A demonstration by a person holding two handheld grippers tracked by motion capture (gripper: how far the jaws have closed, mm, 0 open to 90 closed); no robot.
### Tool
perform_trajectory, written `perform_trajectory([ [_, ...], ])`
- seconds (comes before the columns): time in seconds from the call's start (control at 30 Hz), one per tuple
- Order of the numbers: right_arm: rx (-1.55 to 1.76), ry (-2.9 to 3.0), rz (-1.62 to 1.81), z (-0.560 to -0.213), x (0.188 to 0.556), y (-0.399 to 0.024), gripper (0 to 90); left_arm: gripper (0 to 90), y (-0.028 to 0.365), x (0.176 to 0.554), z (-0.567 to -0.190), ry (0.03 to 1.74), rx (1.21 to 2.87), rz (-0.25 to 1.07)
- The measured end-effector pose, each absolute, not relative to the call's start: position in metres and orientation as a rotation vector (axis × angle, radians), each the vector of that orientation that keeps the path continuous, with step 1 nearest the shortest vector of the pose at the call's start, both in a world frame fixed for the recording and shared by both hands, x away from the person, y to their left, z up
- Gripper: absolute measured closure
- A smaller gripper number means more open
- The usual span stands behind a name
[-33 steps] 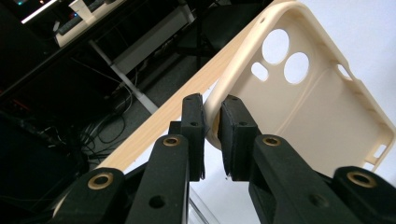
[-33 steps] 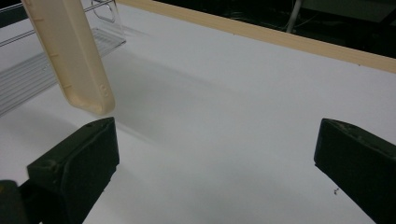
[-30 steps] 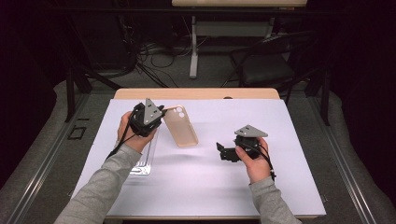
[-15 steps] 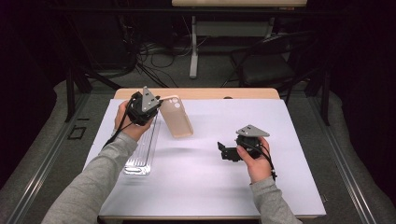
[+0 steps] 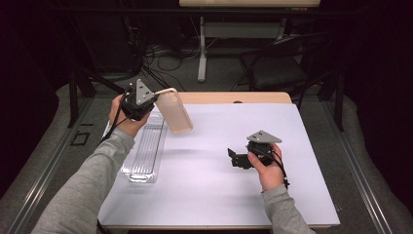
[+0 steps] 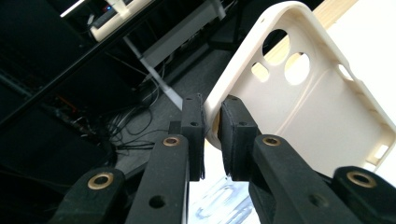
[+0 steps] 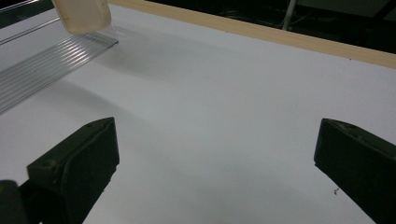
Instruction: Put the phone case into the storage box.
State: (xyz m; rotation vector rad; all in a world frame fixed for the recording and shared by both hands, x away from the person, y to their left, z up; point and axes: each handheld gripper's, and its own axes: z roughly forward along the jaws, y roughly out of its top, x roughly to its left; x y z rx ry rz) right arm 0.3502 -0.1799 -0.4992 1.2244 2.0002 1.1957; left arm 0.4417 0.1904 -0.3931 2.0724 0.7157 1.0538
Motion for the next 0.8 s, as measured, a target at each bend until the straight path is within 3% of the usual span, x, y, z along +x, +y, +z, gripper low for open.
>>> perform_trajectory([
  [0.8,1.220,2.012,1.184,-0.501,0.350,-0.178,0.0,81.0,0.245,0.452,-0.364,0.788,2.050,1.251],
])
